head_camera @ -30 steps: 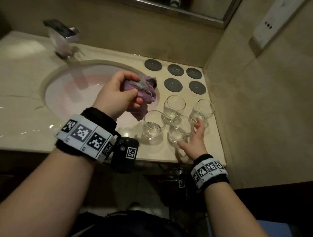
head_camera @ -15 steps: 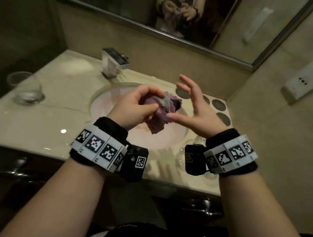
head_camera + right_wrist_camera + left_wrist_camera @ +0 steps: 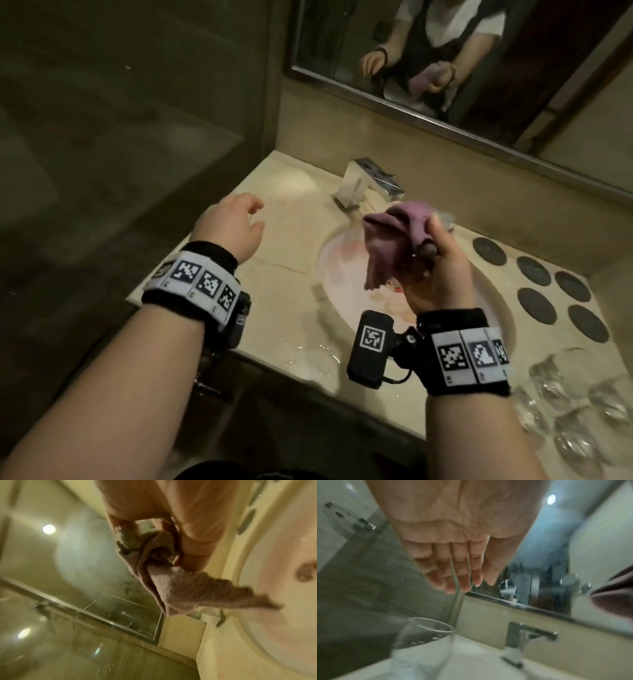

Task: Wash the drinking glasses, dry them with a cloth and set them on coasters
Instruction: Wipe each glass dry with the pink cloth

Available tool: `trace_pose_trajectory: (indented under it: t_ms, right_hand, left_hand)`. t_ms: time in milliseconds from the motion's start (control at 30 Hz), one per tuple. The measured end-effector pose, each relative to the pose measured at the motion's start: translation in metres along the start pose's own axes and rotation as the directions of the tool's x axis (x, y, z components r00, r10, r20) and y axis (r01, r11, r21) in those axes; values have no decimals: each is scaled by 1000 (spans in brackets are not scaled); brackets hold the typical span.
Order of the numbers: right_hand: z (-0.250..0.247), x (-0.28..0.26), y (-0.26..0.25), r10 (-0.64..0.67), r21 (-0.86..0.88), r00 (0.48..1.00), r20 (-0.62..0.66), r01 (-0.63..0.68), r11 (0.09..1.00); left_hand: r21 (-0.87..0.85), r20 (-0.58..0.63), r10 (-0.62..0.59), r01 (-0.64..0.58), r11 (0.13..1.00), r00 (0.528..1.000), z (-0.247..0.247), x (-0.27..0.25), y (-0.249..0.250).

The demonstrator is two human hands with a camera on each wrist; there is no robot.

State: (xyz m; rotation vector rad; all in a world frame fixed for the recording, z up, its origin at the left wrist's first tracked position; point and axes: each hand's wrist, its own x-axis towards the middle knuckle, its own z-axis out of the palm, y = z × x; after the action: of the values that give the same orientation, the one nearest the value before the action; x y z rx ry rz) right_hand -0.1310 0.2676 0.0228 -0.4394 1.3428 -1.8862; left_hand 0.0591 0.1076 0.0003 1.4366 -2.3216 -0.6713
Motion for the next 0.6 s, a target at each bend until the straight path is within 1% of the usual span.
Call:
trace_pose_trajectory:
  t_ms: [33,100,200,300,367,433,500,533,600]
  right_hand:
    - [3,0,2,19,52,1000,-18,-18,998]
    - [8,0,7,27,119,998,-55,-20,993]
    - [9,-1,14,7,162,997,-82,7,987]
    - [10,-3,14,-10,273,996,-92,35,961]
    - [5,-2,14,-20,347,993,-113,58,936]
    - [-1,-2,15,-29,375,989,-148,83,923]
    - [-6,-4,14,-31,418,990,-135,86,905]
    - [-9,-6,13,-37,455,993,-109,83,886]
    - [-17,-10,10,-73,519,997,-34,80,851]
  left_hand:
    - [87,37,-31,27,996,999,-1,10,-11]
    - [226,129,-69,38,973,989,0,30,-26]
    - [361,267,-137,33,932,954,8,50,-32]
    - [472,342,-174,-8,882,924,22,63,-31]
    - [499,375,-193,-22,867,907,32,71,-33]
    - [517,412,-225,-24,856,883,37,79,-38]
    - [537,433,-271,-4,844,859,37,84,-42]
    - [531,428,-263,-6,847,865,36,84,-43]
    - [478,402,-192,-27,878,895,30,80,-40]
